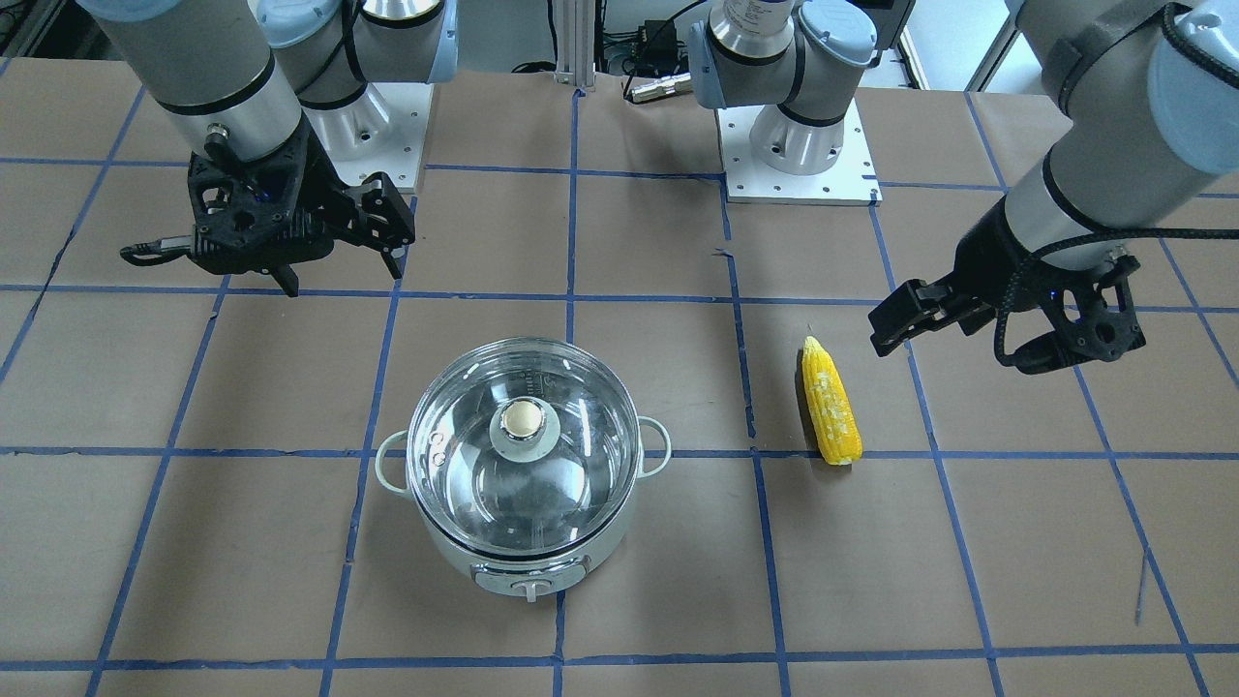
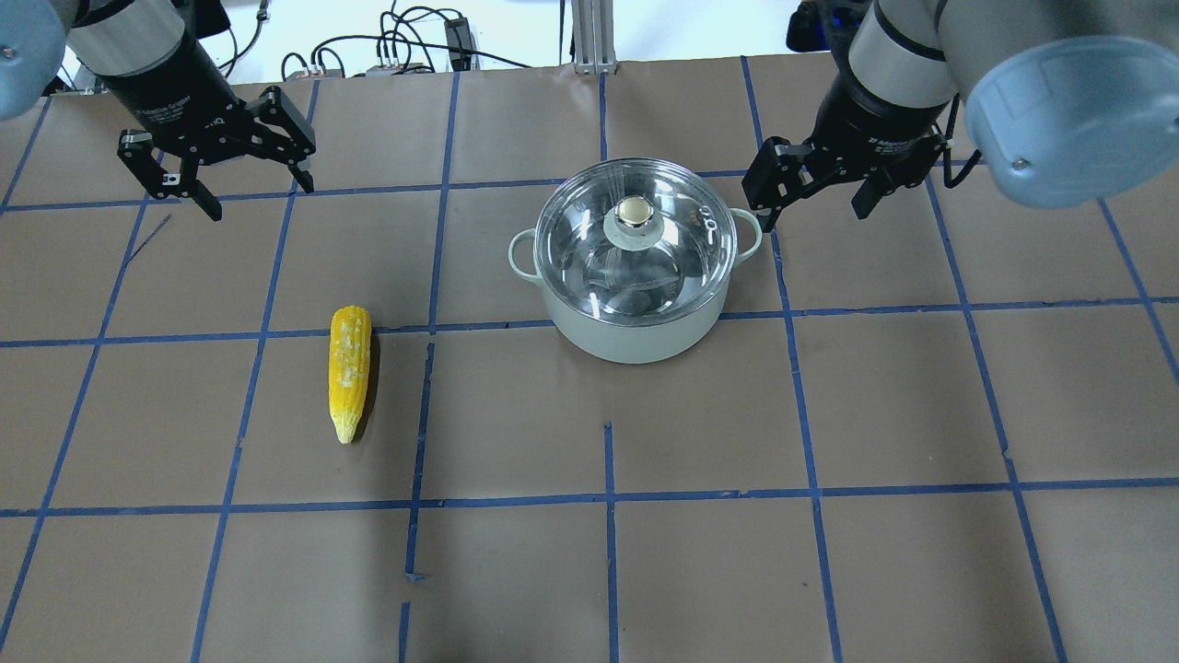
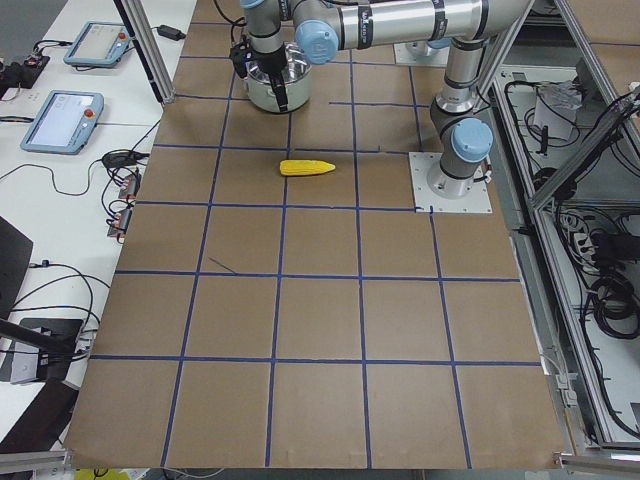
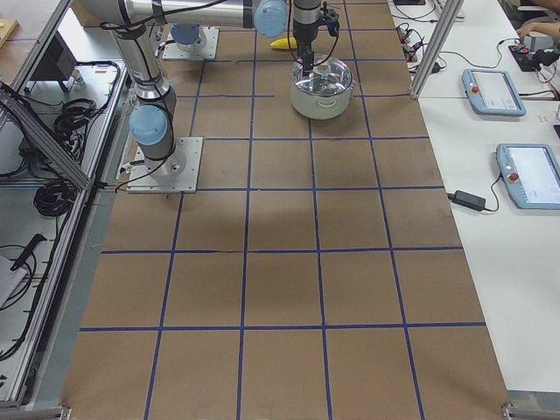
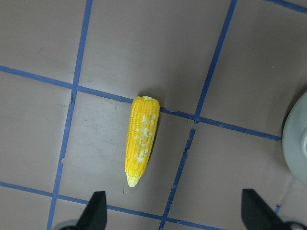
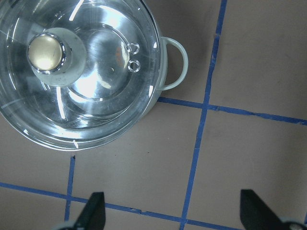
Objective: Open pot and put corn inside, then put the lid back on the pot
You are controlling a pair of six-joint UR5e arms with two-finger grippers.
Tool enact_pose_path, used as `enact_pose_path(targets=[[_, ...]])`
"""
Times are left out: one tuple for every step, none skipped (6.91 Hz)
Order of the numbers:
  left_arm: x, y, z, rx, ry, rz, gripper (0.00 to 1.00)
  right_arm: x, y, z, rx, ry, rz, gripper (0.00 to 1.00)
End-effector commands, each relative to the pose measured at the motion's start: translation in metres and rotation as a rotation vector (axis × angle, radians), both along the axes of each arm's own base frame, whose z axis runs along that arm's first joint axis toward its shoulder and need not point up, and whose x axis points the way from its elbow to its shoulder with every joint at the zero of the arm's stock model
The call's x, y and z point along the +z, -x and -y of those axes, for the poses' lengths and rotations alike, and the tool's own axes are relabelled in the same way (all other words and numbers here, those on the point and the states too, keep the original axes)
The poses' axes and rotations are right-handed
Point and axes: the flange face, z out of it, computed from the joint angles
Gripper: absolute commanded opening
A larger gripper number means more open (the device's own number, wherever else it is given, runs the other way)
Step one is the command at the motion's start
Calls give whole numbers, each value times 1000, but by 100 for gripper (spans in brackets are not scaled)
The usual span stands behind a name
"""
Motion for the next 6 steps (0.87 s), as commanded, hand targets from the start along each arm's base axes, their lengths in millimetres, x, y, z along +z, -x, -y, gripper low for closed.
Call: enact_pose_path(targets=[[-1,0,1,-1,-2,0,100,-5,-14,23,25,-3,9,100],[-1,0,1,-1,-2,0,100,-5,-42,39,75,8,-10,100],[-2,0,1,0,-3,-2,100,-10,-70,53,79,12,-11,99],[-2,0,1,0,-3,-2,100,-20,-84,63,75,34,-21,99],[-1,0,1,0,-1,-2,100,-34,-91,70,81,45,-25,99],[-2,0,1,0,-3,-2,100,-53,-111,74,91,47,-25,97]])
